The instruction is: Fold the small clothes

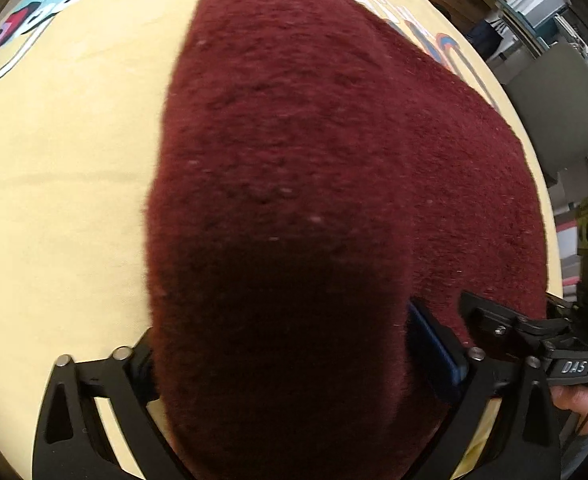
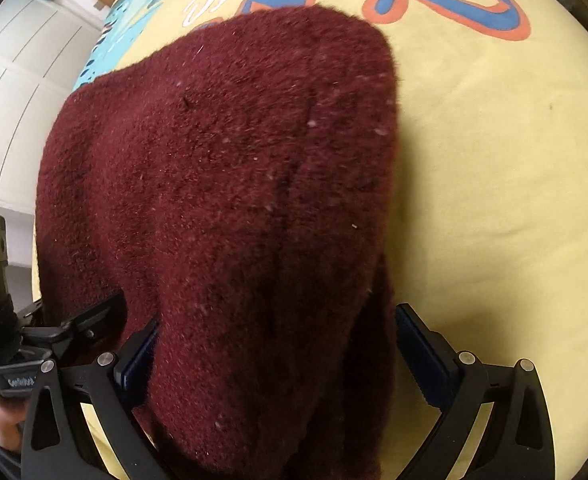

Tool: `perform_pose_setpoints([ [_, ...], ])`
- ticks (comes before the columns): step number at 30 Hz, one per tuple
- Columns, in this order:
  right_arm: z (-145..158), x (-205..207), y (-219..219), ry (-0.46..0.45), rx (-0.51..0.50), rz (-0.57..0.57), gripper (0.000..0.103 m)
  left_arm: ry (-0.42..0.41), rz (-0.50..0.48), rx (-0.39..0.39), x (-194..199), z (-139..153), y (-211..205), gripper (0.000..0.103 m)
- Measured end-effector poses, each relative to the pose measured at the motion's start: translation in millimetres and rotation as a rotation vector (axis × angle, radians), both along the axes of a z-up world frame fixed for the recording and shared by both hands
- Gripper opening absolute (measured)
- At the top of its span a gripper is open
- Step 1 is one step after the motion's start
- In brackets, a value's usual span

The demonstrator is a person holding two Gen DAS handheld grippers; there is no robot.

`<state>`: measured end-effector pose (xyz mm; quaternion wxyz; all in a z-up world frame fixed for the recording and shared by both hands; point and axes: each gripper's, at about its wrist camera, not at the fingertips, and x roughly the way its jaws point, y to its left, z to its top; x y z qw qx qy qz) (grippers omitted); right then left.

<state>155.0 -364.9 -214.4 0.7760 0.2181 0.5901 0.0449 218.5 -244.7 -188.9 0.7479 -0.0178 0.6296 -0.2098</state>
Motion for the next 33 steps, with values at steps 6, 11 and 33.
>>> perform_pose_setpoints([
  [6,9.9,-0.6,-3.0,-0.025,0.119,-0.013,0.059,0.003,-0.046,-0.025,4.2,8.7,-8.1,0.059],
  [11,31.9,-2.9,8.4,-0.049,0.053,-0.031,0.047,-0.021,-0.103,-0.046,4.1,31.2,-9.7,0.046],
  [33,67.2,12.6,138.1,-0.141,-0.009,0.063,0.047,-0.094,-0.045,-0.134,-14.5,49.8,125.2,0.047],
])
